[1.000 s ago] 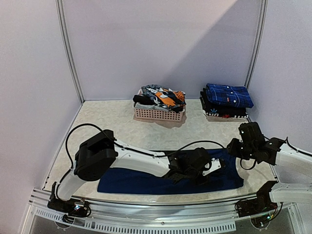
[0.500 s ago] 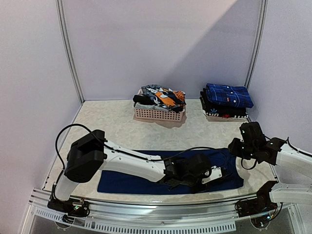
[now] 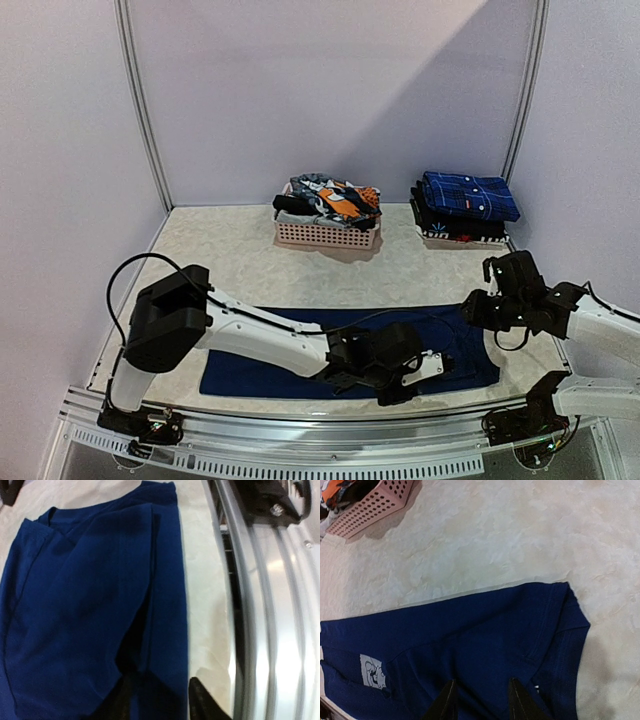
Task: Fold and stack the mixed laundry pile
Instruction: Adjust the 1/3-folded T-shirt at the center of the board, then rotate the rectangle-folded T-shirt at the center of the board.
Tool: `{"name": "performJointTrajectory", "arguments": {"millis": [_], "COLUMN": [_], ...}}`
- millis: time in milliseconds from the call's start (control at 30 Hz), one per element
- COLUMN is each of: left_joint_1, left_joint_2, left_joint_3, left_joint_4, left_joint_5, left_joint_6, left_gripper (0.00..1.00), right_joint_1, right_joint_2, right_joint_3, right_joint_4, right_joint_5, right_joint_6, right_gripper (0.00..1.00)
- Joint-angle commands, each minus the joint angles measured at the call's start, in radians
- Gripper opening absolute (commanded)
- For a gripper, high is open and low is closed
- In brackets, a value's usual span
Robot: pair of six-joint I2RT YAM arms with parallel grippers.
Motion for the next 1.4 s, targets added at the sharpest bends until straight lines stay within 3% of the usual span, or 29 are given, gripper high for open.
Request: {"name": "performJointTrajectory", "arguments": {"millis": [0, 133, 233, 500, 833, 1367], "left_joint_1": [0.006, 0.073, 0.119, 0.324, 0.526, 0.638], "left_joint_2": [-0.137, -0.261, -0.352, -0.435, -0.393, -0.364], "left_joint_3": [-0.11, -0.261, -0.361, -0.502, -0.481, -0.558], "left_joint_4": [0.12, 0.218, 0.245, 0.224, 0.129, 0.106], "left_joint_5": [0.085, 0.11, 0.032, -0.084, -0.11, -0.108], "left_joint_6": [-0.058, -0.117, -0.151, -0.299, -0.368, -0.426], "left_gripper": [0.46, 0.53, 0.58, 0.6, 0.58, 0.54], "right_joint_1": [-0.004, -0.003, -0.002, -0.003, -0.003, -0.004], "right_joint_2": [0.066, 0.126, 0.152, 0.298, 0.473, 0.762], "right_joint_3": [0.027, 0.027, 0.014, 0.025, 0.074, 0.262], "right_joint_4": [0.007, 0.047, 0.091, 0.157, 0.165, 0.2], "right_joint_5": [-0.182, -0.226, -0.251, -0.255, -0.19, -0.141], "right_joint_6": [-0.039, -0.035, -0.02, 0.002, 0.03, 0.011], "right_gripper": [0.35, 0.34, 0.34, 0.34, 0.34, 0.34]}}
